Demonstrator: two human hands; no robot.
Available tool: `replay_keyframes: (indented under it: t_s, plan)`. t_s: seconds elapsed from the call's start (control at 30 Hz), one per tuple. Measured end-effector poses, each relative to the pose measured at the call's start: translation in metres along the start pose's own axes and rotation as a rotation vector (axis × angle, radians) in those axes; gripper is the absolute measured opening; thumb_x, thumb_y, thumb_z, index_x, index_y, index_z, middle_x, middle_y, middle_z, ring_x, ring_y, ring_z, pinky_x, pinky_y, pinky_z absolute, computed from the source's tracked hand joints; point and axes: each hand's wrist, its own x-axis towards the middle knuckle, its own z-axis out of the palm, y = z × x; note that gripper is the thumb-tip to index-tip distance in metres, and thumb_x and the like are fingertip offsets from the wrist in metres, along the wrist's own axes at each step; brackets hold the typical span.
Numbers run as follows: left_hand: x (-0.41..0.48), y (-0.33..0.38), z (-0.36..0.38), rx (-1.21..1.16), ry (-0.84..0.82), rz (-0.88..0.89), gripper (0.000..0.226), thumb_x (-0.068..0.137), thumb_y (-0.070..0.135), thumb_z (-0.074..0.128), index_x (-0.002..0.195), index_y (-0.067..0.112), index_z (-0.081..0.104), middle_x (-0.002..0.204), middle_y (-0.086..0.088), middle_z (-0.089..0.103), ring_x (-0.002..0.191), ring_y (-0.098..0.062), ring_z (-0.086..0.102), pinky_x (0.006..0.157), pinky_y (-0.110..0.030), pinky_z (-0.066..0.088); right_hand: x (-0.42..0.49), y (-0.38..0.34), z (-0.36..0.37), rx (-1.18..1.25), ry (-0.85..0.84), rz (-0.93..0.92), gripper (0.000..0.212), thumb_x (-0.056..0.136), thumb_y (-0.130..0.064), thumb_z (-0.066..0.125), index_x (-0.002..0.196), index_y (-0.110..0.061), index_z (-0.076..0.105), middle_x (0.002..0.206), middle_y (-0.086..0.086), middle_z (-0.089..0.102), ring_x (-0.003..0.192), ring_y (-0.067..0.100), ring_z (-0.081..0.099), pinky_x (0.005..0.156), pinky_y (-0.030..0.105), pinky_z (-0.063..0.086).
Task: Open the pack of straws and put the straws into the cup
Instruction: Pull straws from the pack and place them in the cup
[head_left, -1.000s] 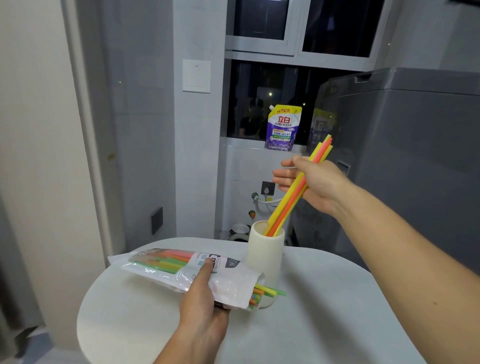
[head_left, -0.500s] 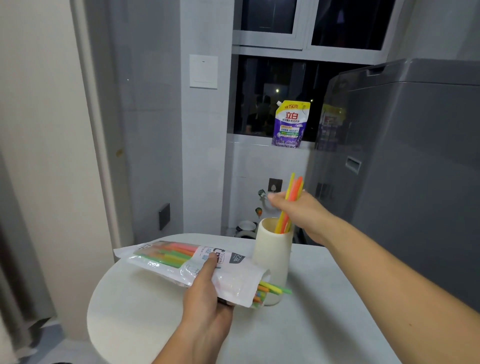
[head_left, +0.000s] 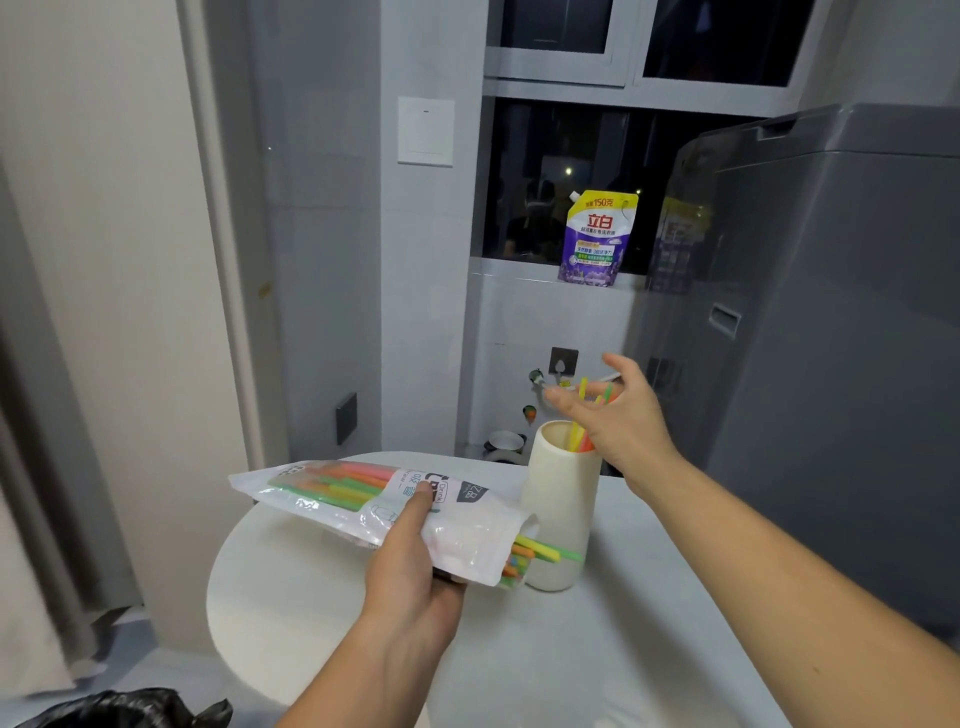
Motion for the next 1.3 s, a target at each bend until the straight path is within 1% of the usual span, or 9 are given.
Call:
replay_keyframes:
  t_s: [0.17,0.27,0.37,0.47,0.6,0.7,0.83,1.03,1.3]
  plan:
    - [-0.002,0.006,-0.002,-0.008,-0.034,0.000,0.022,0.102,0.020,0.069,0.124,0.012,0.069,0.093,-0.009,0.084,0.072,-0.024,0.081,0.048,-0.038,0.063,-0.009,-0.008,-0.010,-0.090,0.039,-0.040,0.098,0.074,-0.053,0.081,0.154,-0.034,0.027,0.152,0.003,0.042,0.128,0.022,0.049,0.097,0.040,0.049]
    - [-0.003,0.010,-0.002,-0.009,-0.019,0.007,0.023,0.102,0.019,0.069,0.124,0.014,0.069,0.104,-0.009,0.083,0.083,-0.025,0.079,0.051,-0.038,0.064,-0.026,-0.020,-0.020,-0.144,0.198,-0.112,0.072,0.086,-0.056,0.066,0.147,-0.027,0.039,0.149,0.006,0.041,0.135,0.025,0.044,0.108,0.049,0.042]
    - [-0.003,0.014,0.000,-0.006,-0.041,0.014,0.023,0.103,0.021,0.068,0.124,0.013,0.069,0.112,-0.011,0.081,0.087,-0.024,0.077,0.053,-0.039,0.066,-0.058,-0.030,-0.023,-0.161,0.403,-0.294,0.023,0.093,-0.050,0.048,0.101,-0.033,0.060,0.103,-0.006,0.058,0.098,0.008,0.058,0.088,0.042,0.050]
    - [-0.005,0.017,0.003,-0.023,-0.060,0.054,0.029,0.103,0.022,0.068,0.130,0.012,0.067,0.127,-0.013,0.077,0.098,-0.026,0.076,0.071,-0.043,0.068,-0.096,-0.027,-0.009,-0.117,0.197,-0.133,0.042,0.092,-0.059,0.038,0.074,-0.026,0.055,0.065,-0.007,0.060,0.063,0.008,0.054,0.063,0.037,0.046]
    - [-0.006,0.014,0.005,-0.025,-0.067,0.148,0.040,0.102,0.022,0.070,0.140,0.013,0.064,0.128,-0.010,0.078,0.115,-0.029,0.076,0.095,-0.051,0.062,-0.134,-0.011,0.015,-0.012,-0.059,0.234,0.057,0.096,-0.064,0.034,0.078,-0.018,0.063,0.060,-0.002,0.061,0.058,0.019,0.056,0.062,0.034,0.042]
    - [-0.006,0.009,0.006,-0.008,-0.055,0.218,0.024,0.099,0.017,0.074,0.123,0.016,0.071,0.094,0.002,0.085,0.079,-0.014,0.082,0.059,-0.034,0.065,-0.148,-0.005,0.029,0.051,-0.114,0.301,0.055,0.096,-0.061,0.039,0.077,-0.015,0.061,0.050,-0.003,0.058,0.048,0.014,0.050,0.054,0.029,0.038]
    - [-0.004,0.006,0.007,0.014,-0.032,0.275,0.019,0.098,0.014,0.074,0.115,0.021,0.071,0.085,0.007,0.084,0.070,-0.011,0.081,0.051,-0.030,0.061,-0.149,-0.001,0.032,0.155,-0.060,0.240,0.036,0.101,-0.033,0.053,0.072,-0.012,0.057,0.046,-0.006,0.052,0.039,0.008,0.043,0.046,0.024,0.035]
    - [-0.001,0.012,0.005,0.013,-0.016,0.272,0.041,0.098,0.017,0.075,0.138,0.017,0.064,0.123,-0.007,0.081,0.102,-0.026,0.081,0.086,-0.065,0.063,-0.140,0.008,0.012,0.374,0.051,0.321,0.033,0.099,-0.036,0.057,0.079,-0.010,0.057,0.056,0.002,0.054,0.041,0.012,0.043,0.039,0.023,0.035]
    - [-0.003,0.001,0.009,-0.012,0.035,0.239,0.041,0.097,0.014,0.076,0.136,0.017,0.064,0.121,-0.006,0.081,0.076,-0.015,0.082,0.058,-0.039,0.067,-0.143,0.014,0.019,0.352,-0.002,0.271,0.022,0.094,-0.028,0.067,0.083,-0.009,0.066,0.052,0.000,0.057,0.040,0.012,0.044,0.040,0.022,0.035]
